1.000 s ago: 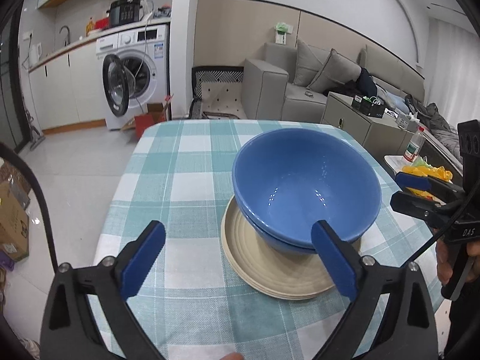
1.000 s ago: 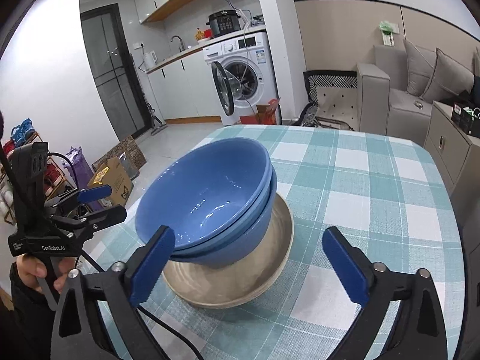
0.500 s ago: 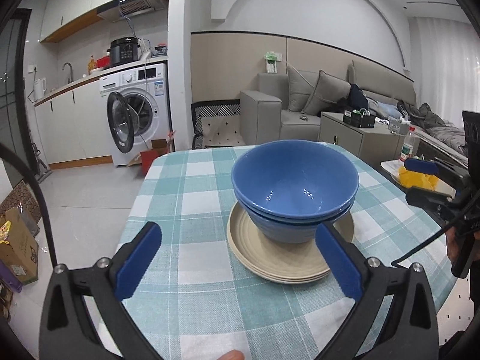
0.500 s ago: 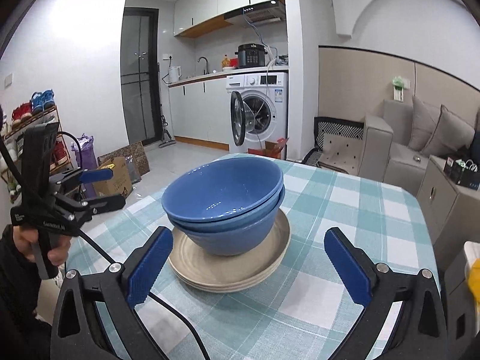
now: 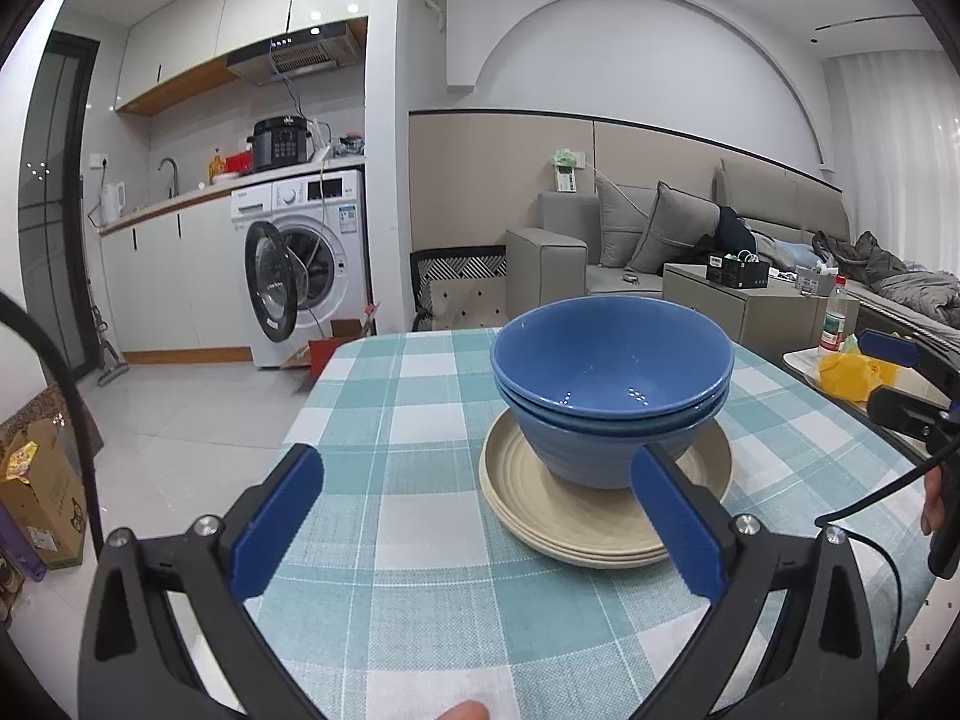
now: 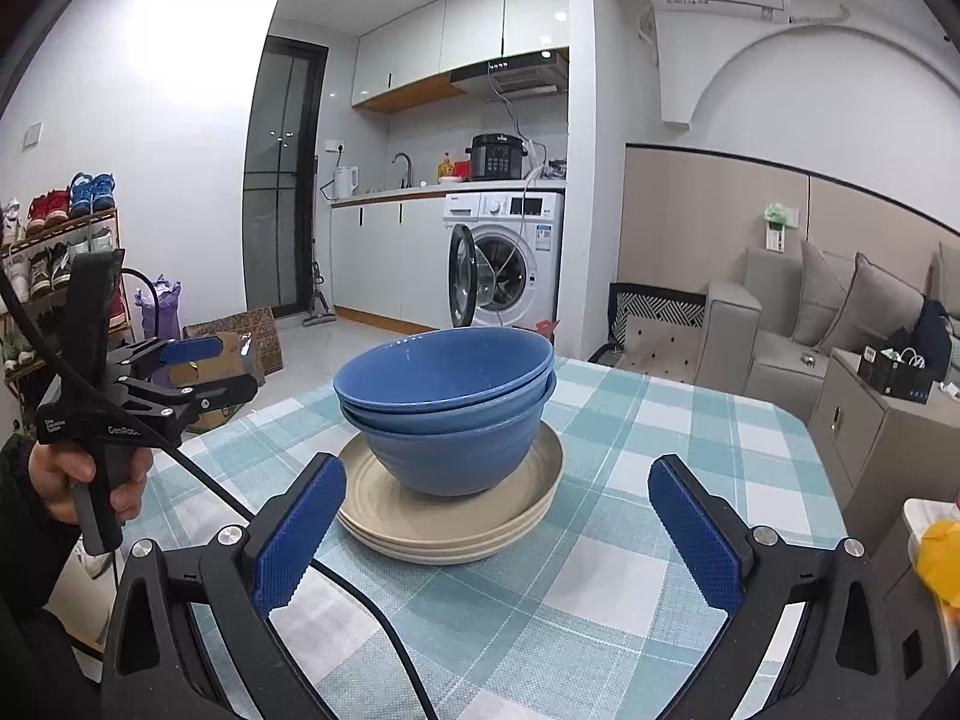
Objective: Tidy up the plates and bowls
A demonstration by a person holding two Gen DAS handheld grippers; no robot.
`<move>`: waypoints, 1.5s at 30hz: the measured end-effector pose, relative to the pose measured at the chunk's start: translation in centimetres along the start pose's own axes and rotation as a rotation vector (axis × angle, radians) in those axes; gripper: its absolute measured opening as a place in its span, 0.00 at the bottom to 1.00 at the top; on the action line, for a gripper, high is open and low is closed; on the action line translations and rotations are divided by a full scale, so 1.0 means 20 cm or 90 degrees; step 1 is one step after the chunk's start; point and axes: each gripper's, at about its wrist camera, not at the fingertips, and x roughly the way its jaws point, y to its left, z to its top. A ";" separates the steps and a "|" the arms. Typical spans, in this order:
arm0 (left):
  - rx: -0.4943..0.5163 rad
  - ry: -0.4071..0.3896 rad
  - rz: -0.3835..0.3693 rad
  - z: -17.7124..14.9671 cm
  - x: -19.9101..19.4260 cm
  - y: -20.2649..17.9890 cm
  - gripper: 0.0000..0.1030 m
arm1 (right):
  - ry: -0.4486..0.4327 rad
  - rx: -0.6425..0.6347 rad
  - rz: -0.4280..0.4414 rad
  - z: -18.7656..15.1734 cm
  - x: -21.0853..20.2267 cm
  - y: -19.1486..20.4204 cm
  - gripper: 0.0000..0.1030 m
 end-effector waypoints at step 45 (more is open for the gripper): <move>-0.007 -0.040 -0.016 -0.11 0.00 -0.10 1.00 | -0.029 0.010 0.016 -0.18 -0.06 -0.06 1.00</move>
